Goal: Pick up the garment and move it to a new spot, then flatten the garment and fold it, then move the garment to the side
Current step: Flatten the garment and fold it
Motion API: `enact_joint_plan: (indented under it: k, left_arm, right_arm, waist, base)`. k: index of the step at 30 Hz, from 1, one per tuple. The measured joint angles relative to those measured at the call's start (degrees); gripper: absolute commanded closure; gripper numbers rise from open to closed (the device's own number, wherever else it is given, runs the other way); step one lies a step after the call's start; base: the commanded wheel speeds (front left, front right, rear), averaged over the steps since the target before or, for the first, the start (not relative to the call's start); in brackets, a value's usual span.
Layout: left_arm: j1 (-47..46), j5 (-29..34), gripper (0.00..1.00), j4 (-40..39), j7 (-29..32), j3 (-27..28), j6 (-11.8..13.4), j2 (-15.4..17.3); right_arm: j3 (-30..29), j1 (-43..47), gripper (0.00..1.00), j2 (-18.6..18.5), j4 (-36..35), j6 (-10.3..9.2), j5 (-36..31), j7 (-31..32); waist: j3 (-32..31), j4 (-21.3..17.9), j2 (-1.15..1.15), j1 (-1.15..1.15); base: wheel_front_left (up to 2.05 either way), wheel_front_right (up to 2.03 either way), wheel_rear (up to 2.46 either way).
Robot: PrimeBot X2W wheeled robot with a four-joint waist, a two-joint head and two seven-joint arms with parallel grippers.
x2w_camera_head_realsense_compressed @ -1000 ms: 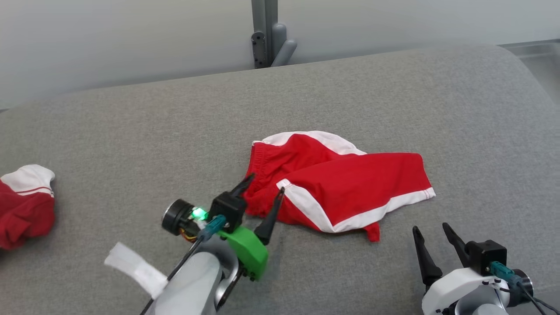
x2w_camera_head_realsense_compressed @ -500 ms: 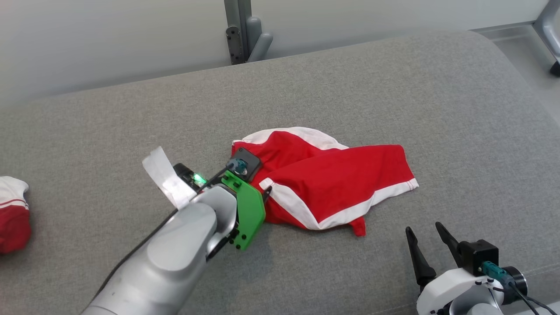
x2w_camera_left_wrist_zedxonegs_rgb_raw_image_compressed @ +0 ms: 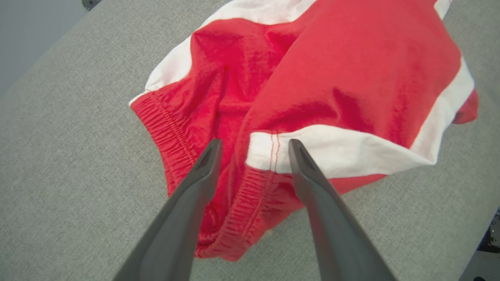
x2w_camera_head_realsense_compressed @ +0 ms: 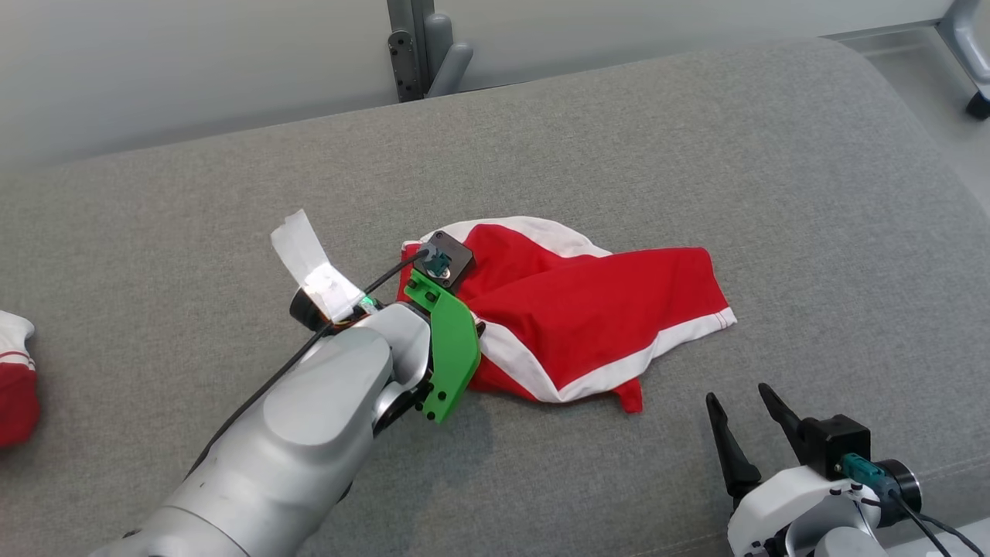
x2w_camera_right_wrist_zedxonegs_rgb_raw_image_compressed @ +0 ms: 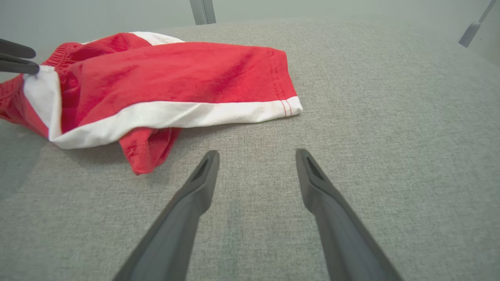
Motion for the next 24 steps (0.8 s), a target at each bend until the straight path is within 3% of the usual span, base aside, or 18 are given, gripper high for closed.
enact_joint_plan:
  k: [3, 10, 11, 12, 16, 17, 20, 24]
  left_arm:
    - [-0.62, -1.57, 0.0, 0.74, 1.88, -0.53, 0.0, 0.02]
    - [-1.45, -4.01, 0.09, 2.34, 4.36, -1.43, 0.0, 0.12]
    - [-1.48, -4.25, 0.13, 2.38, 4.64, -1.7, 0.0, 0.11]
    - [-1.51, -4.6, 0.26, 2.38, 4.97, -1.99, 0.0, 0.09]
    - [-1.53, -6.54, 0.79, 1.66, 6.16, -3.6, 0.0, 0.19]
    - [-1.52, -6.78, 1.0, 1.34, 6.21, -3.98, 0.0, 0.3]
    - [-1.49, -7.58, 1.0, -0.27, 6.5, -5.58, 0.0, 0.78]
    - [-1.03, -7.91, 1.0, -3.69, 2.41, -6.95, 0.0, 2.42]
  right_arm:
    - [0.33, -0.41, 0.0, 0.01, 0.0, 0.0, -0.31, 0.0]
    - [0.91, -0.84, 0.0, 0.12, 0.0, 0.0, -0.3, 0.0]
    - [0.92, -0.85, 0.0, 0.13, 0.01, 0.0, -0.29, 0.0]
    - [0.92, -0.86, 0.0, 0.14, 0.02, 0.0, -0.29, 0.0]
    - [0.8, -0.86, 0.0, 0.37, 0.04, 0.0, -0.3, 0.0]
    - [0.69, -0.86, 0.0, 0.41, 0.04, 0.0, -0.3, 0.0]
    - [0.21, -0.82, 0.0, 0.26, 0.03, 0.0, -0.31, 0.0]
    - [-0.3, -0.47, 0.0, 0.11, 0.07, 0.0, -0.33, 0.0]
  waist:
    - [0.21, -0.3, 0.0, 0.0]
    - [0.77, -1.07, 0.0, 0.0]
    - [0.84, -1.15, 0.0, 0.0]
    - [0.89, -1.2, 0.0, 0.0]
    - [0.88, -1.24, 0.0, 0.0]
    - [0.84, -1.18, 0.0, 0.0]
    - [0.6, -0.84, 0.0, 0.0]
    - [-0.08, -0.01, 0.0, 0.0]
  base:
    - [0.0, 0.0, 0.0]
    - [0.0, 0.0, 0.0]
    - [0.0, 0.0, 0.0]
    - [0.0, 0.0, 0.0]
    - [0.0, 0.0, 0.0]
    - [0.0, 0.0, 0.0]
    - [0.0, 0.0, 0.0]
    - [0.0, 0.0, 0.0]
